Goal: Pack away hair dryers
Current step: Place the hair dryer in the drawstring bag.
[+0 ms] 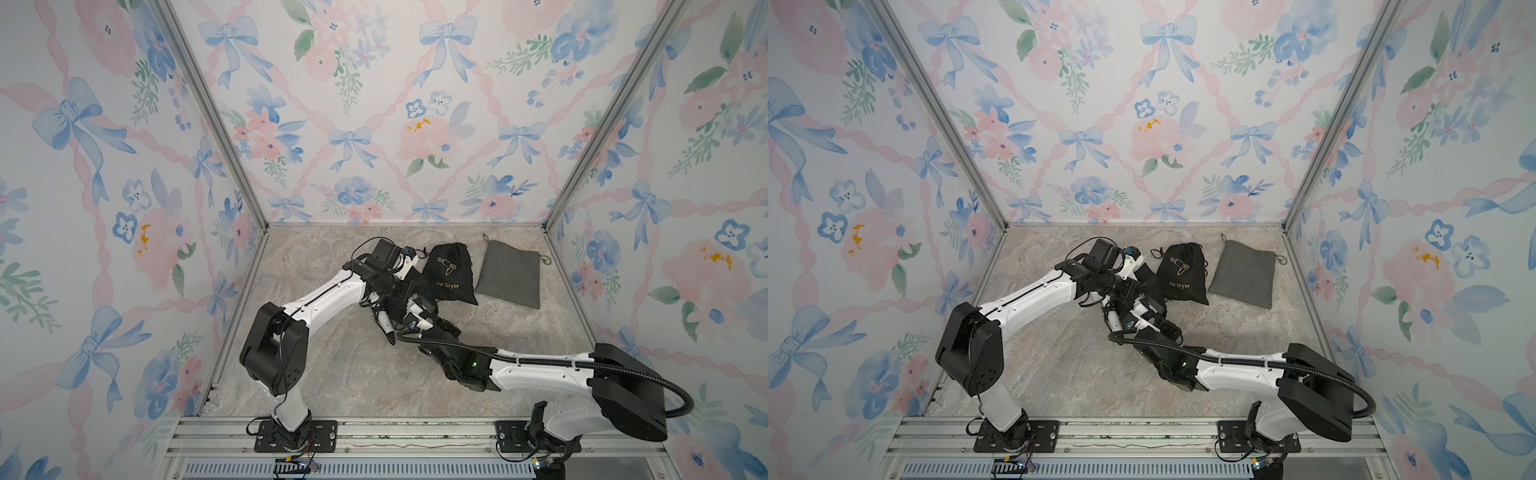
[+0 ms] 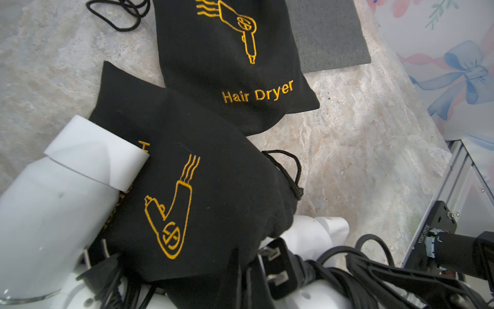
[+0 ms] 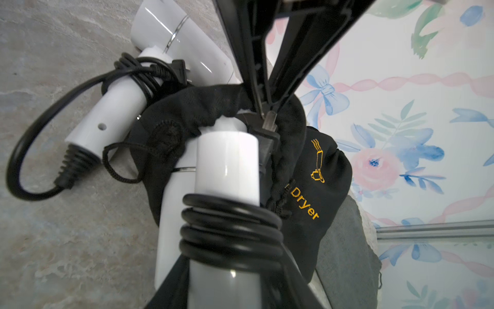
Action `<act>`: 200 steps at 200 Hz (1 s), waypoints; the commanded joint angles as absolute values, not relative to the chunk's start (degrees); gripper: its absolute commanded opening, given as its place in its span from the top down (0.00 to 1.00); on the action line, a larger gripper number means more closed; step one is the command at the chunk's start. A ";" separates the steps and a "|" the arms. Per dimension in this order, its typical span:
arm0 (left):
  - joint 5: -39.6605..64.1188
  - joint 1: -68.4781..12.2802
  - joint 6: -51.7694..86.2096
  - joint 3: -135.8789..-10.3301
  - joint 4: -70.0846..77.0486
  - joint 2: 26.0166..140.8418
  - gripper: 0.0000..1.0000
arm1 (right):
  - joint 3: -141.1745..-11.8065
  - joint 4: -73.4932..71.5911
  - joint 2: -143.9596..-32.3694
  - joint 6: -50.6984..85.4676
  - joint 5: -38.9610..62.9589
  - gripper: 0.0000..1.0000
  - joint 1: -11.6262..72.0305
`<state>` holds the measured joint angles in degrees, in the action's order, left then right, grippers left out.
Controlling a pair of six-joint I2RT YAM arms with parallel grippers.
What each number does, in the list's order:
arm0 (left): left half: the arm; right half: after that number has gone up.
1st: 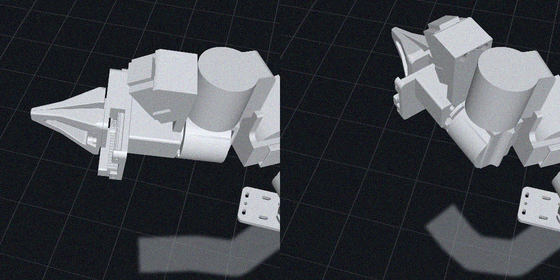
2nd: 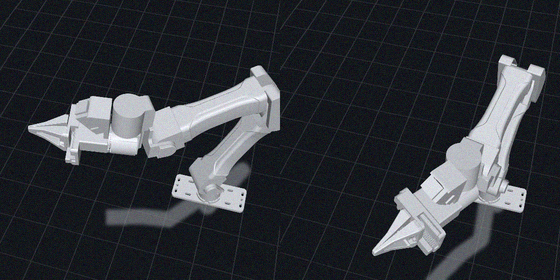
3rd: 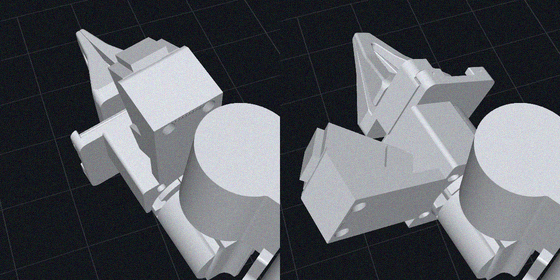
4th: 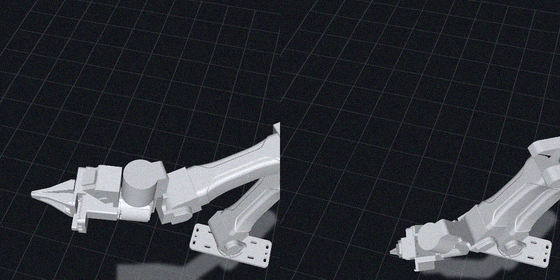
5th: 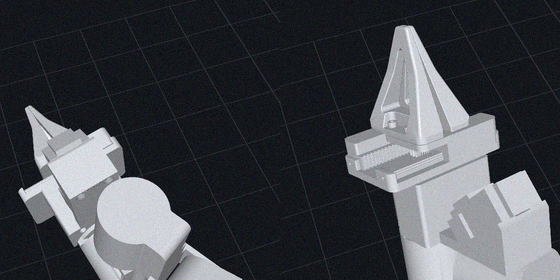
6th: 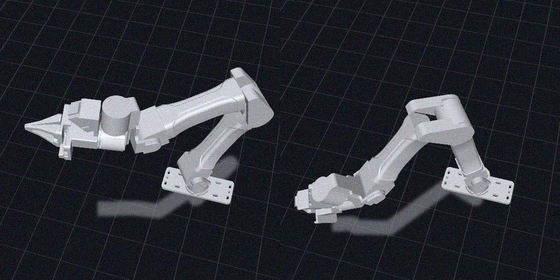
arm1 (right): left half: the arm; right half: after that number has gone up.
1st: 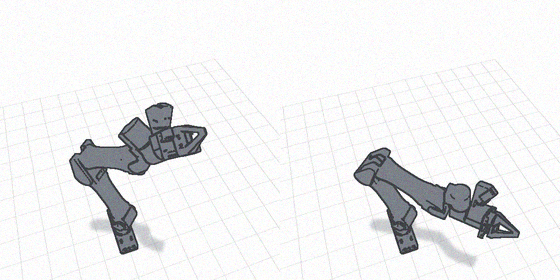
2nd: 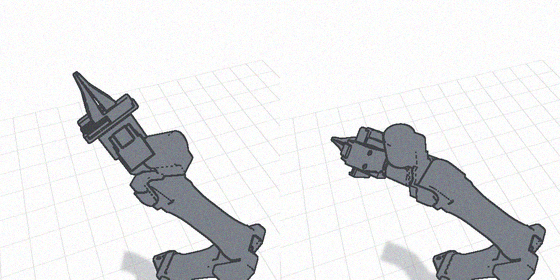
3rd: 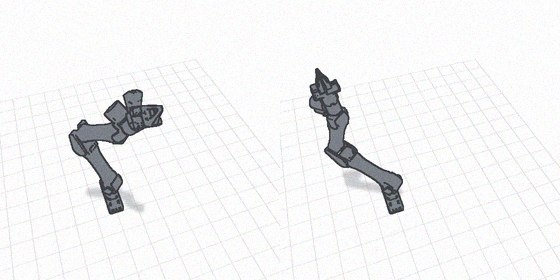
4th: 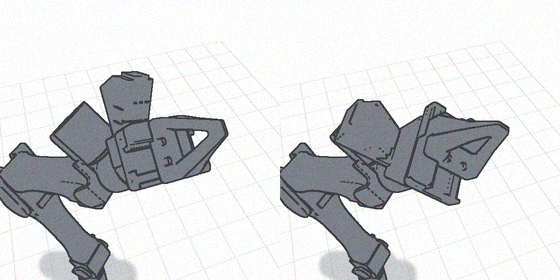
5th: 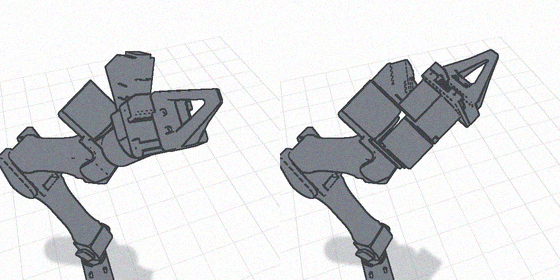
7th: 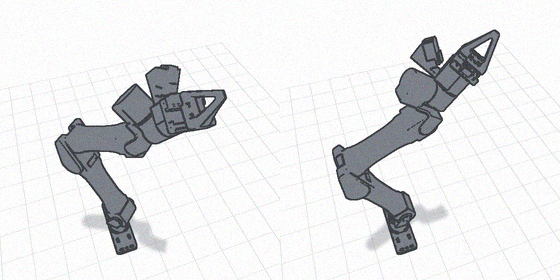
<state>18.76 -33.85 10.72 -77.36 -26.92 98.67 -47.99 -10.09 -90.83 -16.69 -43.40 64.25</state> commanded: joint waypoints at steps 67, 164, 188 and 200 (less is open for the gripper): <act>22.17 -33.51 11.38 -78.35 -26.27 95.18 0.95 | -50.45 -11.11 -94.48 -22.94 -49.40 0.70 67.49; 22.74 -33.59 10.91 -77.32 -26.24 94.01 0.95 | -50.28 -10.89 -95.61 -22.72 -50.54 0.69 66.17; 22.84 -33.66 10.75 -77.16 -26.25 93.02 0.95 | -50.47 -10.49 -95.48 -22.44 -50.45 0.69 65.35; 22.71 -33.67 10.77 -76.95 -26.23 92.59 0.95 | -50.38 -10.29 -95.11 -21.87 -50.29 0.69 65.06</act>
